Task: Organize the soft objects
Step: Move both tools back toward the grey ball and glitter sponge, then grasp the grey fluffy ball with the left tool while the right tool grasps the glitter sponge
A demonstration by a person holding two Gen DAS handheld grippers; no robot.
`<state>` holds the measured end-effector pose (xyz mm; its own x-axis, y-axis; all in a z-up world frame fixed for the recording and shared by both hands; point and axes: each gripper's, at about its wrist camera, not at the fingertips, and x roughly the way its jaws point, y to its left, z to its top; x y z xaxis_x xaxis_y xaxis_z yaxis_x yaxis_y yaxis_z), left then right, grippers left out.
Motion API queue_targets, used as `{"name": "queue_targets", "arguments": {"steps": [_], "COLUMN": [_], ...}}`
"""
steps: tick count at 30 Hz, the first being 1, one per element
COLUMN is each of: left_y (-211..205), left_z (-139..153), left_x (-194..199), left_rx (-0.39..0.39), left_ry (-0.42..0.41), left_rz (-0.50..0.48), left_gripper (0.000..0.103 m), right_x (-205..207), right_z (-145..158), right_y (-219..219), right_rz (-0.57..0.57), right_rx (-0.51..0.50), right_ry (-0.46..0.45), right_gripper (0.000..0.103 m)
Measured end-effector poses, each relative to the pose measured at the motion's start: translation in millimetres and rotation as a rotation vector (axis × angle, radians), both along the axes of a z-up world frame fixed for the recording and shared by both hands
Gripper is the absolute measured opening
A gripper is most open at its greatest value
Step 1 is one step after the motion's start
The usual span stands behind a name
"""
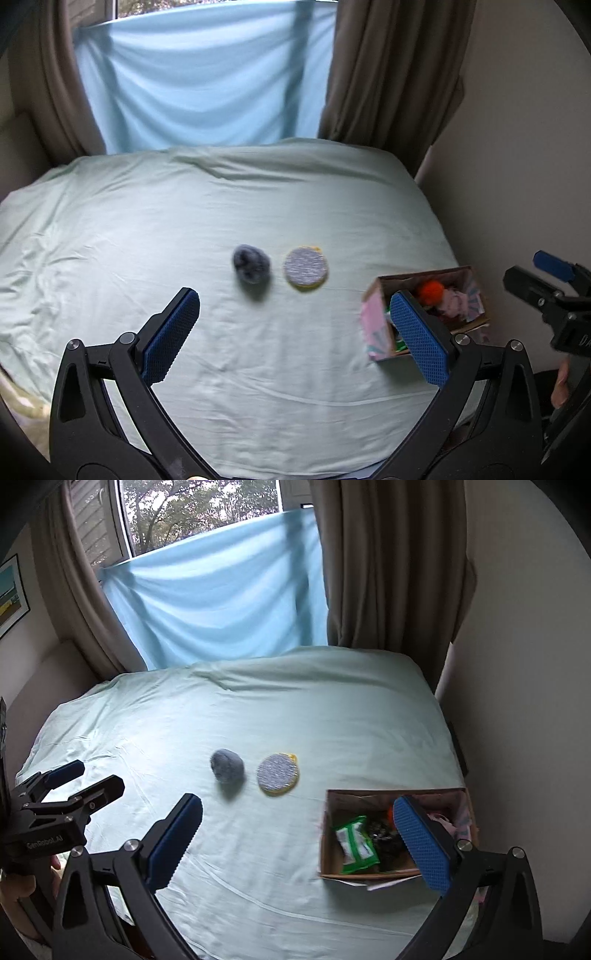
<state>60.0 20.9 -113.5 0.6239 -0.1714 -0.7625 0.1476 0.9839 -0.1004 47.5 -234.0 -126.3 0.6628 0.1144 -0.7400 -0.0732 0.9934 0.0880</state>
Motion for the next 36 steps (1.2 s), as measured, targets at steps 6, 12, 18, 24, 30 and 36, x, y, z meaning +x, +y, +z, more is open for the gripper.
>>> {"name": "queue_targets", "arguments": {"steps": [6,12,18,24,30,36], "left_y": [31,55,64,56,40,23], "left_z": [-10,-35,-87,-170,-257,-323], "left_x": [8,43,101,159,212,244], "left_rx": [0.028,0.025,0.027,0.012,0.037,0.065], "left_ry": [-0.006,-0.008,0.020,0.070,0.130,0.157], "left_rz": [-0.015,-0.064,-0.135,-0.199,-0.206,-0.232], "left_gripper": [0.103,0.103,0.103,0.103,0.103,0.102], "right_x": [5,32,82,152,209,253], "right_z": [1,-16,-60,-133,-206,-280], "right_y": [34,58,76,82,83,84], "right_rz": [-0.030,-0.057,-0.070,-0.083,-0.079,-0.075], "right_rx": [0.002,0.006,-0.006,0.000,-0.003,0.004], "right_ry": [-0.033,-0.050,-0.034,0.019,0.077,0.151], "right_gripper": [0.103,0.103,0.103,0.103,0.103,0.103]}}
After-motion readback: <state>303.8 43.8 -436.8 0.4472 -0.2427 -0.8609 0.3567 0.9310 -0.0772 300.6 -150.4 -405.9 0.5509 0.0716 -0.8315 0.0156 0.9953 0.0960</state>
